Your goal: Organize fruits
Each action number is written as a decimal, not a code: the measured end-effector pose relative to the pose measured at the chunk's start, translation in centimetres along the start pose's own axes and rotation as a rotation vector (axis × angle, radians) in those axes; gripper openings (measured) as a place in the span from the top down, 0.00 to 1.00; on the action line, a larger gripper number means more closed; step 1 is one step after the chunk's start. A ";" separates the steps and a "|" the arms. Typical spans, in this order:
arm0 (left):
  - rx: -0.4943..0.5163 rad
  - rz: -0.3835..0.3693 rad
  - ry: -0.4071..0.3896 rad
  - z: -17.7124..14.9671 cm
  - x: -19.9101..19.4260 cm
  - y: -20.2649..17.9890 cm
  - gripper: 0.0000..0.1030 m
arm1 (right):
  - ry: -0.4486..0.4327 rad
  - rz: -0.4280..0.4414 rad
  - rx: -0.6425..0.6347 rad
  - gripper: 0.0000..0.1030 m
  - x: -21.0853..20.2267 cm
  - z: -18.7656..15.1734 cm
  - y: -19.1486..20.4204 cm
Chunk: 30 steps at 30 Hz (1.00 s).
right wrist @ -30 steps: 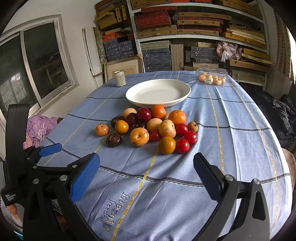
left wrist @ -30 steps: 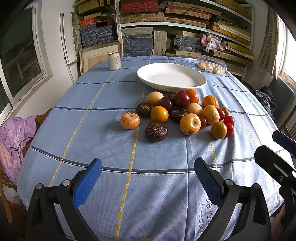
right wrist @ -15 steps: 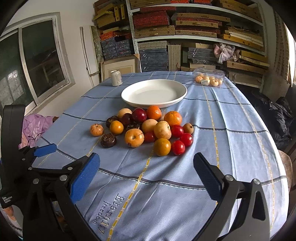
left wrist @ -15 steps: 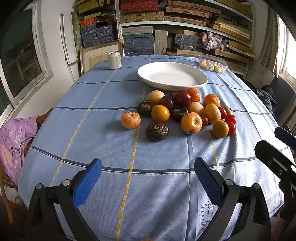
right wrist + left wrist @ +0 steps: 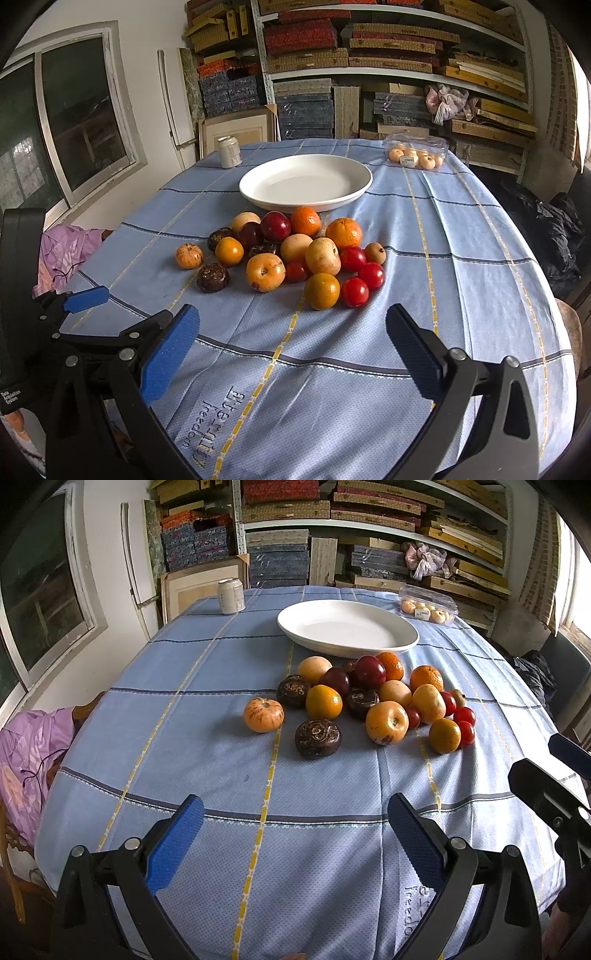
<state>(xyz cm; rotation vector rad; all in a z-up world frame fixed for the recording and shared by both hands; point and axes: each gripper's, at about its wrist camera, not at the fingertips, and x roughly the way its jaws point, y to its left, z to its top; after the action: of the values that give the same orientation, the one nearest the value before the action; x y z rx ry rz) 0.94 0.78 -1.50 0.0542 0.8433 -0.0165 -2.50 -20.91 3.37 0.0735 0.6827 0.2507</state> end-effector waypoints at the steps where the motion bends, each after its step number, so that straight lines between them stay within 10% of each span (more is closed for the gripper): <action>1: 0.000 0.001 0.001 0.0 0.0 0.0 0.03 | 0.001 -0.002 -0.001 0.04 0.2 0.0 0.3; 30: -0.009 0.015 0.042 0.5 2.3 0.5 0.03 | 0.047 -0.010 0.004 0.04 1.9 0.4 0.5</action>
<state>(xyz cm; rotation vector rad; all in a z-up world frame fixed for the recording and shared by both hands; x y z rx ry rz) 2.87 1.25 -2.90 0.0519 0.8852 0.0023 -0.92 -19.97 2.59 0.0682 0.7298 0.2422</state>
